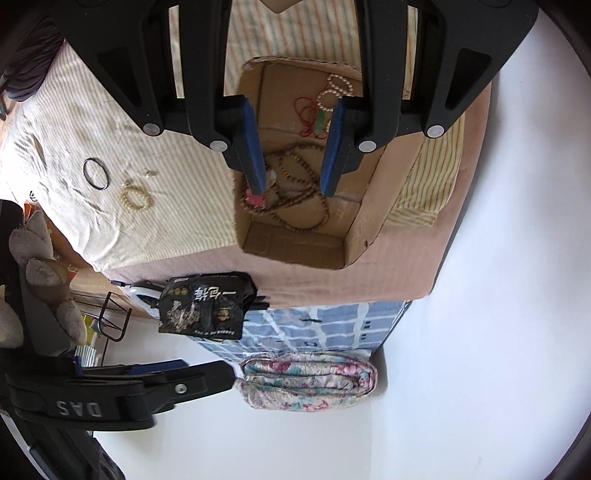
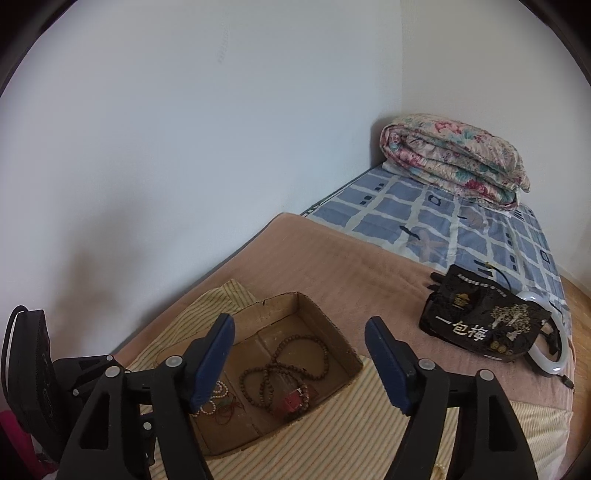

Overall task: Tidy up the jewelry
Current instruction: 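Lower the wooden mala into the box and open the right gripper while the left gripper releases the red cord, then move both tools over the cream bead bracelet and dark blue bangle on the bed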

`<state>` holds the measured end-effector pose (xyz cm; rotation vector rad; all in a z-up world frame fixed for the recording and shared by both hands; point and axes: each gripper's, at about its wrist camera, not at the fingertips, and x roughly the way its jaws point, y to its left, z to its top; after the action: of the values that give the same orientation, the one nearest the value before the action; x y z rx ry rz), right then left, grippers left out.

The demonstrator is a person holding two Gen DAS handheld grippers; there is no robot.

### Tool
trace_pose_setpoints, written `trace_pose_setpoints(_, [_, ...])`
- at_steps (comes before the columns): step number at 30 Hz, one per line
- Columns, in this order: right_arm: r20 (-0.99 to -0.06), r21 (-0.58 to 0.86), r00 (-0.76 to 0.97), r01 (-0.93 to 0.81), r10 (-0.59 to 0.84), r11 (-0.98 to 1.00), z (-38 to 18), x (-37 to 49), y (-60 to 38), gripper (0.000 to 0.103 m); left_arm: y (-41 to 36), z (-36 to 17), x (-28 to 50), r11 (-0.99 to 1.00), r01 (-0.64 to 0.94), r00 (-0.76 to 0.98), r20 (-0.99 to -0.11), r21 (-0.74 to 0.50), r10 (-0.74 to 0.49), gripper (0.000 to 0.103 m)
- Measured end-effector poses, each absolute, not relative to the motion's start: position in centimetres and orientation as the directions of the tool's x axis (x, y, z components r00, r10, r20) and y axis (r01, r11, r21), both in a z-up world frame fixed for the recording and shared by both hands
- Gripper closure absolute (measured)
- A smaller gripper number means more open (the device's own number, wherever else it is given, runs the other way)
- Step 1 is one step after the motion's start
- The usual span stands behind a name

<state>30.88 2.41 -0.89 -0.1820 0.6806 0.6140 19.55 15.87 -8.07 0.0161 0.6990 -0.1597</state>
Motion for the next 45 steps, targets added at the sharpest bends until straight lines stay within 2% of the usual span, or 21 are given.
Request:
trace_pose_setpoints(2, [-0.624,0.033,0.626,-0.577,0.468,0.816,-0.3,30.3,1.0,0.018,15.1,-7.7,19.4,0.987,0.161,0.755,-0.639,-0.031,-0.143,0.072])
trace_pose_setpoints(5, [-0.607,0.02,0.649,-0.564,0.458,0.826,0.4,29.4,-1.1,0.015,13.6,-7.3,19.3,0.984,0.178,0.756,-0.637,-0.022,-0.152,0.072])
trace_pose_setpoints(10, [-0.577,0.011,0.689,-0.53,0.438,0.848,1.2,28.1,-5.7,0.0,11.1,-7.0,19.5,0.977,0.213,0.75,-0.637,-0.022,-0.178,0.072])
trace_pose_setpoints(12, [-0.567,0.009,0.705,-0.512,0.426,0.859,1.3,27.6,-7.9,0.0,9.8,-7.1,19.7,0.973,0.23,0.743,-0.641,-0.023,-0.191,0.071])
trace_pose_setpoints(16, [-0.567,-0.002,0.726,-0.473,0.389,0.881,1.0,26.9,-11.7,0.0,7.1,-7.5,20.3,0.962,0.273,0.727,-0.649,-0.027,-0.224,0.063])
trace_pose_setpoints(23, [-0.581,-0.022,0.762,-0.367,0.287,0.93,-1.9,25.3,-18.9,0.0,2.2,-8.7,21.9,0.941,0.336,0.689,-0.675,-0.025,-0.264,0.063])
trace_pose_setpoints(35, [-0.698,-0.025,0.698,-0.246,0.159,0.969,-10.6,22.3,-27.5,0.0,-3.7,-12.4,25.0,0.921,0.387,0.609,-0.735,-0.052,-0.298,0.063])
trace_pose_setpoints(45, [-0.753,0.015,0.625,-0.3,0.208,0.954,-17.4,20.1,-27.1,0.0,-7.0,-16.2,28.5,0.912,0.4,0.527,-0.793,-0.085,-0.305,0.063])
